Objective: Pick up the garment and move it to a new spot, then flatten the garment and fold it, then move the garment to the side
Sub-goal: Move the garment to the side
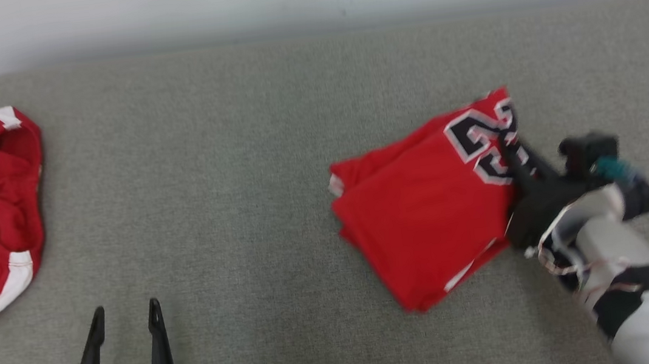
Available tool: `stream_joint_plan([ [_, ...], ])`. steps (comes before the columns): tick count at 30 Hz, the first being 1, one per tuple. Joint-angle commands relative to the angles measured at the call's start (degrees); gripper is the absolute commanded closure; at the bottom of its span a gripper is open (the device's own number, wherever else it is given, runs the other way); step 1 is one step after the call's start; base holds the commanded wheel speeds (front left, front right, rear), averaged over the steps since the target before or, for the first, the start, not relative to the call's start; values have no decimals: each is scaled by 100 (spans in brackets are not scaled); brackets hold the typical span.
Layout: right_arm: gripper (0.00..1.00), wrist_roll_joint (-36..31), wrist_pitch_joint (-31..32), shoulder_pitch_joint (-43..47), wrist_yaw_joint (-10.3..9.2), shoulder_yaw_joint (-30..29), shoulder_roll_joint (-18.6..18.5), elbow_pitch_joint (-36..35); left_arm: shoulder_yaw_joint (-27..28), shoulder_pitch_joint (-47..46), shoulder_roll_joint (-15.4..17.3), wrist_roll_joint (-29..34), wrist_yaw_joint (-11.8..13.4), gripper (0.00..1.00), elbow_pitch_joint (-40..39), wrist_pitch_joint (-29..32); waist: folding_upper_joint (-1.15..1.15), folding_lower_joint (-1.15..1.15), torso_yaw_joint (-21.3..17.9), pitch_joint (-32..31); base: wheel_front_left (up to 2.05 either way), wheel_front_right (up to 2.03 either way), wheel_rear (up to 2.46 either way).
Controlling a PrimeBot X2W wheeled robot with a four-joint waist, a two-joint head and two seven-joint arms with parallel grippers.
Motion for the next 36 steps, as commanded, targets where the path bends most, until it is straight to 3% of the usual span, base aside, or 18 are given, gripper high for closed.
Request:
stream_joint_plan([
  [1,100,29,6,-172,-15,11,-57,10,-11,-121,12,6,-2,0,-49,-18,-1,-1,-82,332,0,0,0],
  [12,100,-120,124,-1564,-15,97,-1233,88,-175,-771,386,-156,-40,0,-618,-17,-1,-1,-530,1552,0,0,0],
  [23,100,-191,486,-2272,-15,23,-2321,-282,-268,-1063,921,-77,-36,0,-1349,-18,-1,-1,-1070,2381,0,0,0],
  [36,100,-370,895,-2767,-15,-279,-2944,-357,-295,-990,1230,-36,-37,0,-1991,-17,-1,-1,-1270,2854,0,0,0],
])
